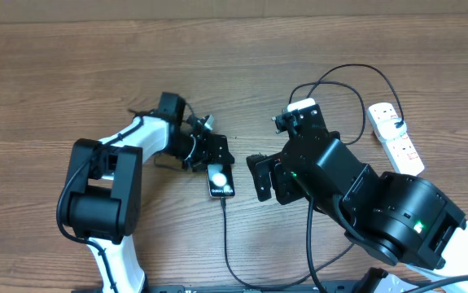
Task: Plug charger to phone and switch on socket
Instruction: 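Open the left gripper and lift it off the phone, then withdraw both grippers away from the phone on the table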
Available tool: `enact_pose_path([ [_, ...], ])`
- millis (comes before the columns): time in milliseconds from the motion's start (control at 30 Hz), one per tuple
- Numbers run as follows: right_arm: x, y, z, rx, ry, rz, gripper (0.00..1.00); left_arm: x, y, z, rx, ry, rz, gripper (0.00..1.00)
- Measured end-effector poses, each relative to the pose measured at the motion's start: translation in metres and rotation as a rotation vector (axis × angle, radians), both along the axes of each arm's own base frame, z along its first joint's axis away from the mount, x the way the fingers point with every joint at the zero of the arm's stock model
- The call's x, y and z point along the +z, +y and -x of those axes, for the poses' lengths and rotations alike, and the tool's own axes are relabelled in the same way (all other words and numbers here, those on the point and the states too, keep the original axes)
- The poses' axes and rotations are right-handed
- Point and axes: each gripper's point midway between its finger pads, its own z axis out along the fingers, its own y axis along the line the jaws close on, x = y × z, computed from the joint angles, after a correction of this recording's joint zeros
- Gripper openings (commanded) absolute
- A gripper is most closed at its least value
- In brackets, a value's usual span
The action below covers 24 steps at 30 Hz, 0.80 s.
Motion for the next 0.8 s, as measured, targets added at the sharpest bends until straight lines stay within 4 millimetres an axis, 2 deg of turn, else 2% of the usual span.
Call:
enact_pose_path([
  [300, 0.0, 0.0, 0.0, 0.0, 0.0, 0.0, 1.0, 0.001, 0.014, -0.019, -0.02, -0.065, -0.176, 0.59],
  [733, 0.0, 0.0, 0.0, 0.0, 0.0, 0.0, 1.0, 0.001, 0.017, -0.022, -0.057, -0.105, -0.193, 0.58],
  [800, 0.001, 0.001, -0.001, 0.0, -0.004, -0.004, 1.0, 0.001, 0.019, -0.022, -0.057, -0.103, -0.201, 0.64],
])
